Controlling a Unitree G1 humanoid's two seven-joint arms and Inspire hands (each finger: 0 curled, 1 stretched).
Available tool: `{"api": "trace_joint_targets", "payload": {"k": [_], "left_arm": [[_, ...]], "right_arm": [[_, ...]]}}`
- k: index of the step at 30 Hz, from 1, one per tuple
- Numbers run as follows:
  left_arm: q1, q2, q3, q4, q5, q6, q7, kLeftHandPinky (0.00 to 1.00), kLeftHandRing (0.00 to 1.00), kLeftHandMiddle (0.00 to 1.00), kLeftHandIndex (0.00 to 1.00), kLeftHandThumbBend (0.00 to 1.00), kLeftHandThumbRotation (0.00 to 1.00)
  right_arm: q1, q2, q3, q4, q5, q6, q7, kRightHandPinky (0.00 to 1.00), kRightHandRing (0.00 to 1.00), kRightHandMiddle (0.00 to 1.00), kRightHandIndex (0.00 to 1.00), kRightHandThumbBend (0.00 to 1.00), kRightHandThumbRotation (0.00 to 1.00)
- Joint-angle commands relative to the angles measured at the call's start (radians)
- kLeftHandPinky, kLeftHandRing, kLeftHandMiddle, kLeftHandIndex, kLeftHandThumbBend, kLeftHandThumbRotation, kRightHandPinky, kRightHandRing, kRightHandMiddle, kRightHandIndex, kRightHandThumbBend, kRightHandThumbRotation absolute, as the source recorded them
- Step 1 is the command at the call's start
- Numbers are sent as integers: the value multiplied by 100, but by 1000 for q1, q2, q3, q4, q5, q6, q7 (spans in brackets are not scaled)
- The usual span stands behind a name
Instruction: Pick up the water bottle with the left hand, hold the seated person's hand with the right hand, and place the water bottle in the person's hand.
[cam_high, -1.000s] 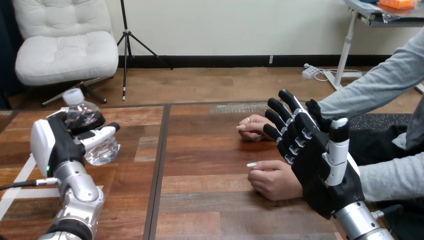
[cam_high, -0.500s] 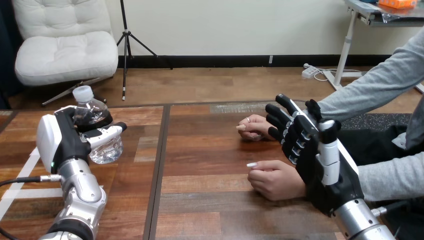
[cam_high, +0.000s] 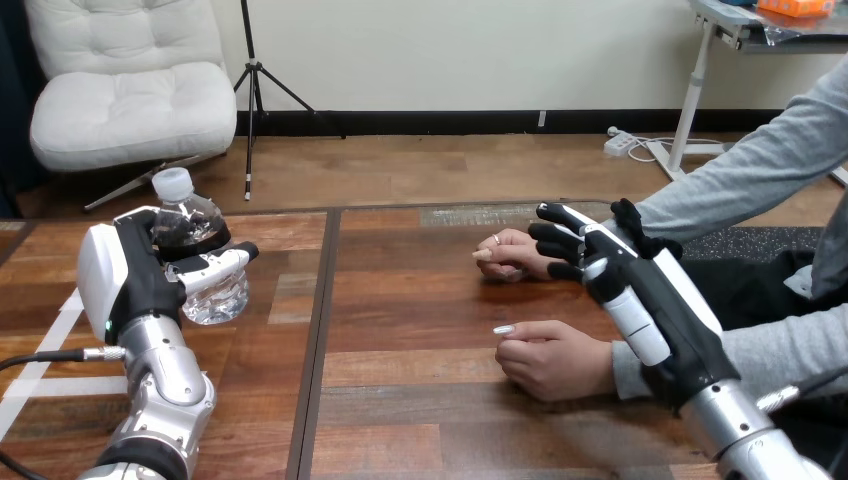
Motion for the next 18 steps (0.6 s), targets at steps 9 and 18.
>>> {"api": "trace_joint_targets", "payload": {"k": [9, 18], "left_arm": [[-87, 11, -9, -50, 10, -53, 10, 33, 38, 41, 43, 82, 0], [-80, 5, -1, -58, 0, -69, 10, 34, 39, 42, 42, 82, 0]], "right_arm": [[-138, -114, 40, 92, -213, -102, -118, 80, 86, 86, 88, 100, 93], [-197, -179, 67, 147, -298, -112, -146, 74, 83, 85, 85, 100, 78]]}}
